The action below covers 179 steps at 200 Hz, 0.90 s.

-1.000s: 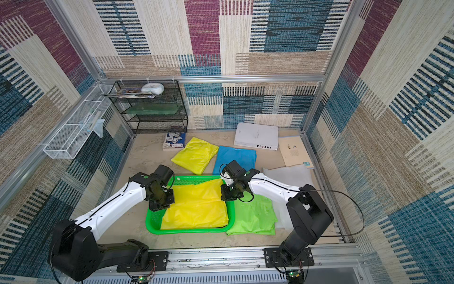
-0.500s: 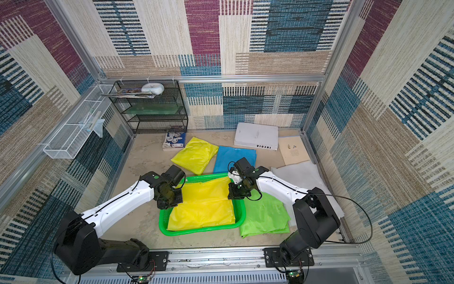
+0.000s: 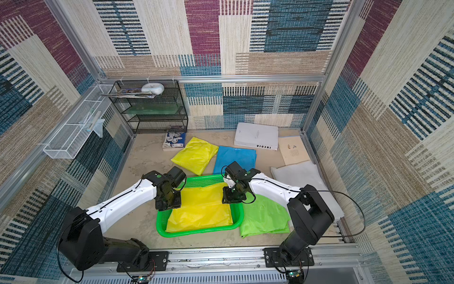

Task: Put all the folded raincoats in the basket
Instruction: Place the raincoat in the basket.

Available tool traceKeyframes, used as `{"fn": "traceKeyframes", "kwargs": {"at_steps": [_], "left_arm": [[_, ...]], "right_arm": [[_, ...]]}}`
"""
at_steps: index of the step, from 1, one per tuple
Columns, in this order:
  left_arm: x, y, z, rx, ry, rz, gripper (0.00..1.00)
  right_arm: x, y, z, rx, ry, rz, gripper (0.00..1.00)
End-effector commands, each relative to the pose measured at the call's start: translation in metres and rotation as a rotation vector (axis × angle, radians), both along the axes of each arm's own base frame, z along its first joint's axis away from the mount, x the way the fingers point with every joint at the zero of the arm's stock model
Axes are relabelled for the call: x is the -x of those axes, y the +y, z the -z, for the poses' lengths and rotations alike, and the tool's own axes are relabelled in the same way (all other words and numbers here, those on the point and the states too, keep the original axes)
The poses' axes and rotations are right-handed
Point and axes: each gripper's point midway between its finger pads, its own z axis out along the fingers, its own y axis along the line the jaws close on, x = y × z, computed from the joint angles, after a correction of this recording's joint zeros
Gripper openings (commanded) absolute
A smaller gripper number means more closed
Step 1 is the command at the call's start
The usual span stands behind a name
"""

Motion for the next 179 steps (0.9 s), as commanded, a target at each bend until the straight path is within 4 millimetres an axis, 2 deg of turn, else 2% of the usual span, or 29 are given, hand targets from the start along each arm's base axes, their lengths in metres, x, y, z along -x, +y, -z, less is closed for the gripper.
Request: {"fn": "traceKeyframes", "kwargs": {"at_steps": [1,18,32,46,54,71,86,109,131,143,179], "left_arm": [[0.002,0.004,-0.018,-0.012,-0.003,0.021,0.51],[-0.002,0.005,-0.038,-0.005,-0.059,0.017,0.5],[-0.005,-0.002,-0.051,0.043,-0.092,0.025,0.44],[-0.009,-0.017,-0.058,0.122,-0.109,0.057,0.31],[-0.013,-0.03,-0.059,0.183,-0.117,0.084,0.23],[-0.021,-0.054,-0.058,0.286,-0.119,0.12,0.0],[-0.033,-0.061,-0.05,0.292,-0.128,0.132,0.0],[-0.05,-0.062,-0.035,0.234,-0.122,0.14,0.0],[-0.063,-0.047,-0.013,0.107,-0.127,0.126,0.0],[-0.065,-0.034,0.0,0.031,-0.105,0.101,0.0],[-0.056,-0.02,0.039,-0.058,-0.02,0.095,0.0]], "right_arm": [[-0.007,-0.003,-0.01,0.028,-0.035,0.011,0.56],[-0.015,-0.007,-0.023,0.063,-0.077,0.017,0.59],[-0.028,-0.013,-0.037,0.121,-0.146,0.039,0.58],[-0.038,-0.009,-0.048,0.122,-0.184,0.042,0.53],[-0.043,-0.007,-0.052,0.126,-0.198,0.042,0.47],[-0.048,0.005,-0.049,0.094,-0.199,0.033,0.34],[-0.051,0.018,-0.04,0.052,-0.181,0.029,0.23],[-0.063,0.026,-0.025,0.063,-0.209,0.05,0.17],[-0.075,0.027,-0.009,0.083,-0.249,0.084,0.12],[-0.08,0.026,0.001,0.105,-0.252,0.099,0.11],[-0.081,0.012,0.028,0.218,-0.254,0.114,0.11]]}}
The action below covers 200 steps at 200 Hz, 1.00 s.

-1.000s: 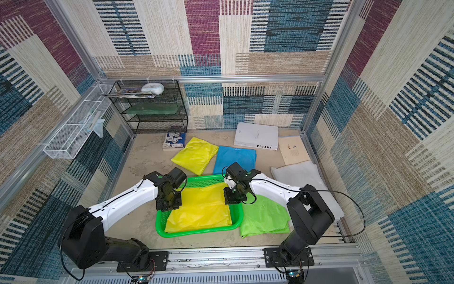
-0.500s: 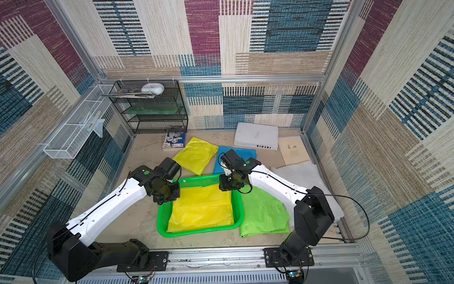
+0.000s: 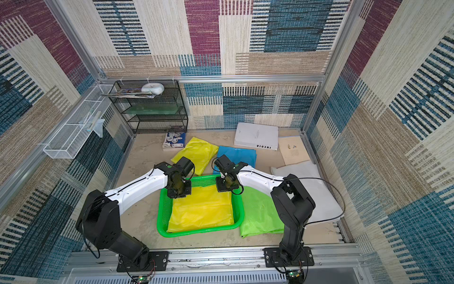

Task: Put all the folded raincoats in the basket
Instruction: Place the raincoat in the basket.

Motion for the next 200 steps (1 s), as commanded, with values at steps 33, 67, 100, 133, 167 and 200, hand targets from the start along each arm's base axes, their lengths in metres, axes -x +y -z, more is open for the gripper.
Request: {"fn": "traceKeyframes", "kwargs": {"at_steps": [33,67,100,133,167,200], "left_arm": [[-0.002,0.03,0.017,-0.186,0.006,0.004,0.0],[-0.005,0.017,-0.019,-0.088,-0.047,0.028,0.0],[0.022,-0.027,-0.045,0.219,-0.016,0.091,0.04],[0.06,-0.02,-0.025,0.27,0.048,0.05,0.0],[0.082,0.0,0.019,0.182,0.139,-0.005,0.0],[0.085,0.009,0.026,0.108,0.189,0.0,0.0]], "right_arm": [[-0.013,-0.018,0.008,0.099,-0.085,0.043,0.12],[-0.007,0.004,-0.054,-0.066,-0.161,-0.056,0.16],[0.038,0.007,-0.059,-0.167,-0.025,-0.13,0.17],[0.07,0.006,-0.038,-0.186,0.071,-0.15,0.14],[0.074,-0.016,0.002,-0.034,0.117,-0.138,0.14],[0.066,-0.033,0.004,0.074,0.092,-0.092,0.15]]}}
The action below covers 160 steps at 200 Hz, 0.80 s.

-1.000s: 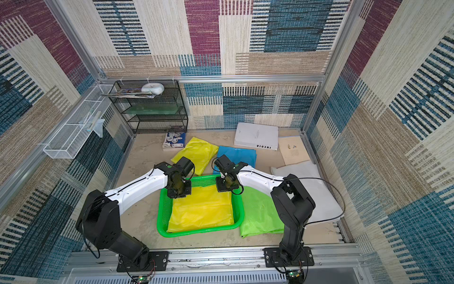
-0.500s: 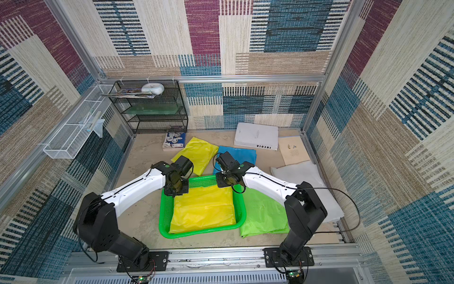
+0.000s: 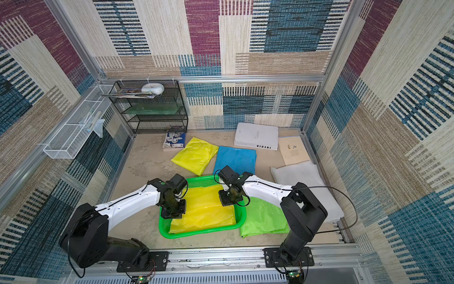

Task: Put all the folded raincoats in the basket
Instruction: Place the raincoat in the basket.

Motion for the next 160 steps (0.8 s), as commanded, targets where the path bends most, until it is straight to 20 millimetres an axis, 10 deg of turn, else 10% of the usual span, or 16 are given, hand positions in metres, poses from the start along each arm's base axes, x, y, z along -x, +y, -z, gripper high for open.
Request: {"fn": "traceKeyframes", "kwargs": {"at_steps": [1,48,160], "left_arm": [[-0.003,0.005,-0.004,-0.034,-0.008,-0.001,0.0],[-0.008,-0.018,-0.068,0.142,-0.113,0.055,0.01],[0.039,-0.014,-0.022,0.144,0.044,-0.026,0.0]], "right_arm": [[-0.007,-0.018,-0.005,0.096,-0.047,0.035,0.15],[0.013,0.012,-0.074,-0.19,-0.048,-0.028,0.17],[0.072,-0.019,-0.007,0.009,0.138,-0.095,0.16]]}}
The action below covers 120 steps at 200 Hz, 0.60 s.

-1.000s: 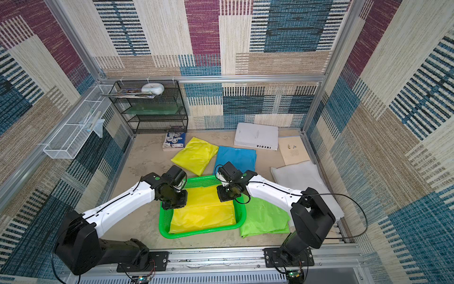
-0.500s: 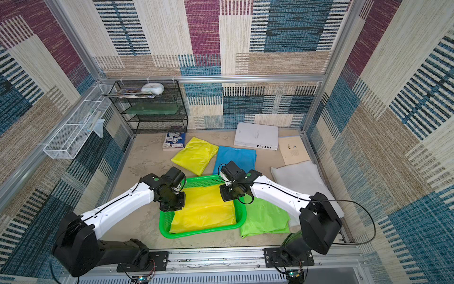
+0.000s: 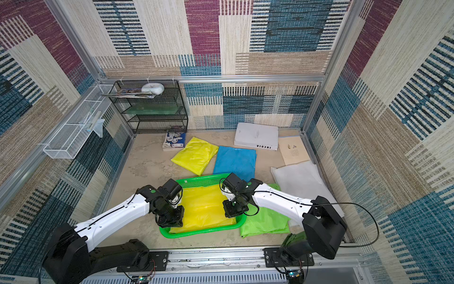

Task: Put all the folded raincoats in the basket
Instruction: Place the raincoat in the basket.

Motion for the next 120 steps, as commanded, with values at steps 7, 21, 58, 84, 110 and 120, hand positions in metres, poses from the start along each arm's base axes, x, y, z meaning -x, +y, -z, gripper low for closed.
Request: {"fn": "traceKeyframes", "kwargs": {"at_steps": [7,21,58,84,110,120], "left_arm": [[-0.004,0.005,0.009,-0.054,0.008,-0.028,0.0],[-0.003,0.004,0.013,-0.062,0.024,-0.022,0.0],[-0.02,0.012,-0.01,-0.088,-0.084,-0.04,0.06],[-0.049,0.006,-0.057,-0.044,-0.23,-0.045,0.6],[-0.074,-0.004,-0.099,0.006,-0.364,-0.035,0.71],[-0.081,-0.007,-0.109,0.018,-0.393,-0.03,0.71]], "right_arm": [[0.0,-0.007,0.021,0.108,0.008,-0.008,0.16],[-0.004,-0.005,0.022,0.135,-0.009,-0.004,0.16],[-0.049,0.028,-0.041,0.014,-0.209,0.032,0.33],[-0.097,0.027,-0.1,0.02,-0.437,0.119,0.52],[-0.144,-0.011,-0.145,0.098,-0.654,0.245,0.76],[-0.161,-0.035,-0.157,0.142,-0.729,0.341,0.91]]}}
